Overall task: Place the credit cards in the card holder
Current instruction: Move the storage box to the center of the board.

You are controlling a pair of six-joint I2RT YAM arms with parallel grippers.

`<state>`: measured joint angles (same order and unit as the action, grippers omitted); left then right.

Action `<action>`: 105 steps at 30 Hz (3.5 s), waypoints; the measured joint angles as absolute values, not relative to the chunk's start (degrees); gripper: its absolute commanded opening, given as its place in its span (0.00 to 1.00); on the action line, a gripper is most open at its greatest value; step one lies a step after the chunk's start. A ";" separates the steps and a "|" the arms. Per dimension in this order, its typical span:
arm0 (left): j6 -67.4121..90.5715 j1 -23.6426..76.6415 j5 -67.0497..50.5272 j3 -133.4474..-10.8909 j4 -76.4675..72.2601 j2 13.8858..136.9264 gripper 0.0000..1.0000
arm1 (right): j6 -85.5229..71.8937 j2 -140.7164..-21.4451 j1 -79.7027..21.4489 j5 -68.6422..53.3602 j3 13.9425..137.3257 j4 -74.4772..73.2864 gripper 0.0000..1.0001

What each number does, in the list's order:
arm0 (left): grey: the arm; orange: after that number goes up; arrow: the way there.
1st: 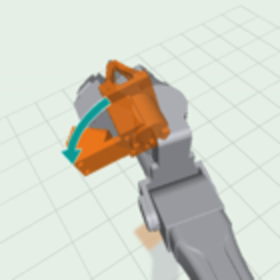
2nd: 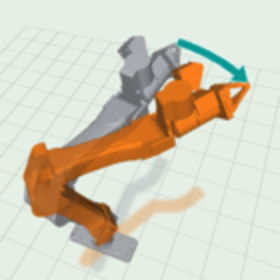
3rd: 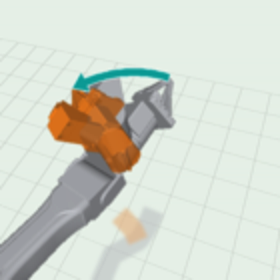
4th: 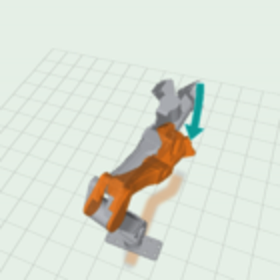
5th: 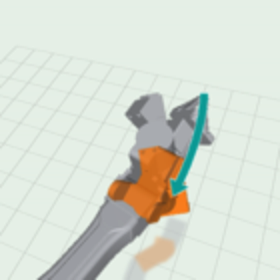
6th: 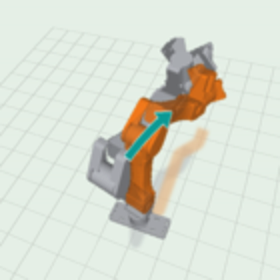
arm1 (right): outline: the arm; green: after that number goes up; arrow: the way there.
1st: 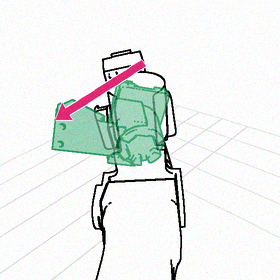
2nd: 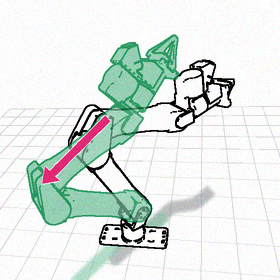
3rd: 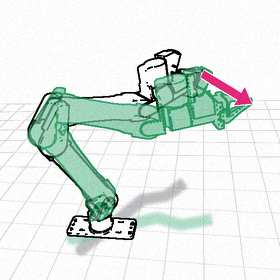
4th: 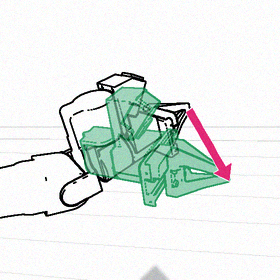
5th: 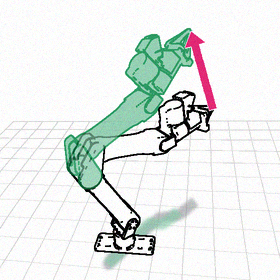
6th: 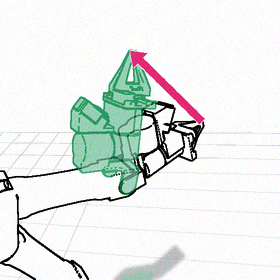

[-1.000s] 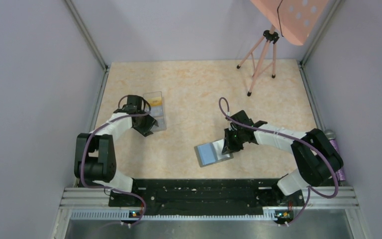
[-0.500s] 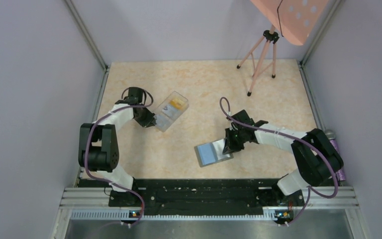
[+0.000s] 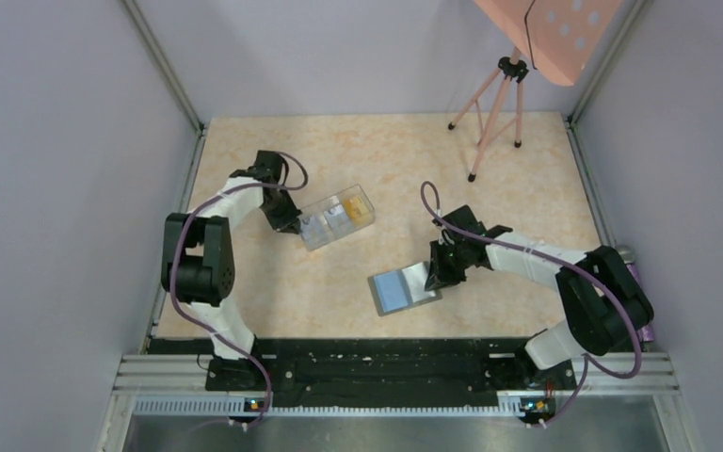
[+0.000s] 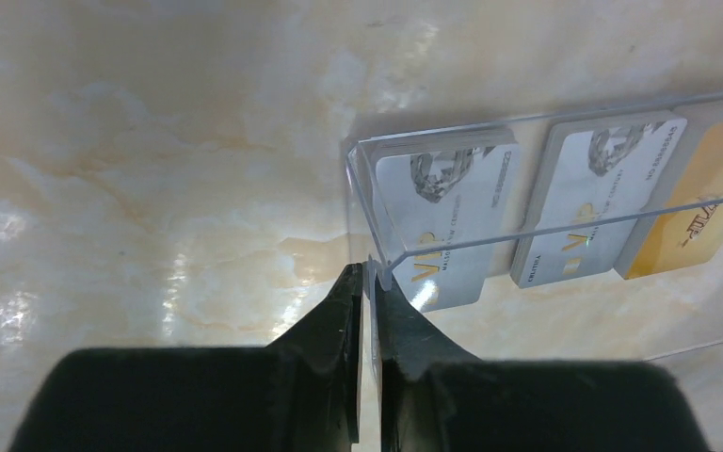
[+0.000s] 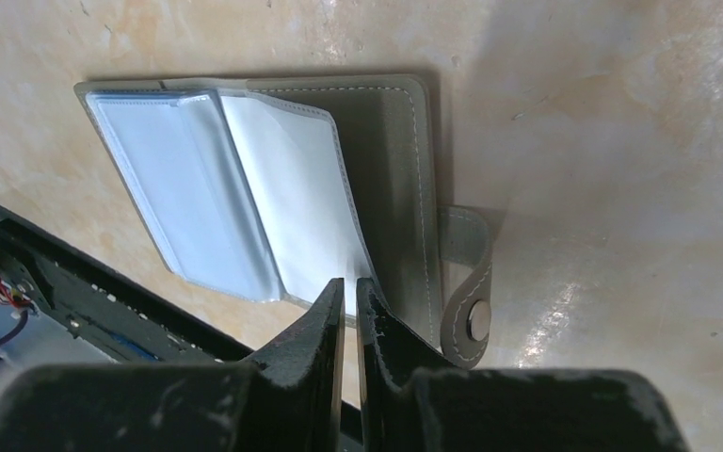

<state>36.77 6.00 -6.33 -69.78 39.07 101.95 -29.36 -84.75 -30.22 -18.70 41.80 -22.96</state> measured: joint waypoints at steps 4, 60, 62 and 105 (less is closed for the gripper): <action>35.35 9.87 -5.67 -73.19 39.59 104.53 0.00 | -29.06 -84.64 -30.20 -18.92 42.70 -23.66 0.09; 35.09 23.86 -12.49 -69.54 37.95 102.85 0.07 | -26.57 -89.84 -21.23 -21.54 55.05 -28.82 0.52; 34.22 23.33 -12.25 -69.54 38.28 102.74 0.23 | -26.61 -91.48 -21.39 -22.44 56.55 -28.45 0.49; 41.32 30.57 -16.05 -71.48 33.91 99.57 0.43 | -26.65 -101.43 -27.64 -26.35 68.53 -29.19 0.28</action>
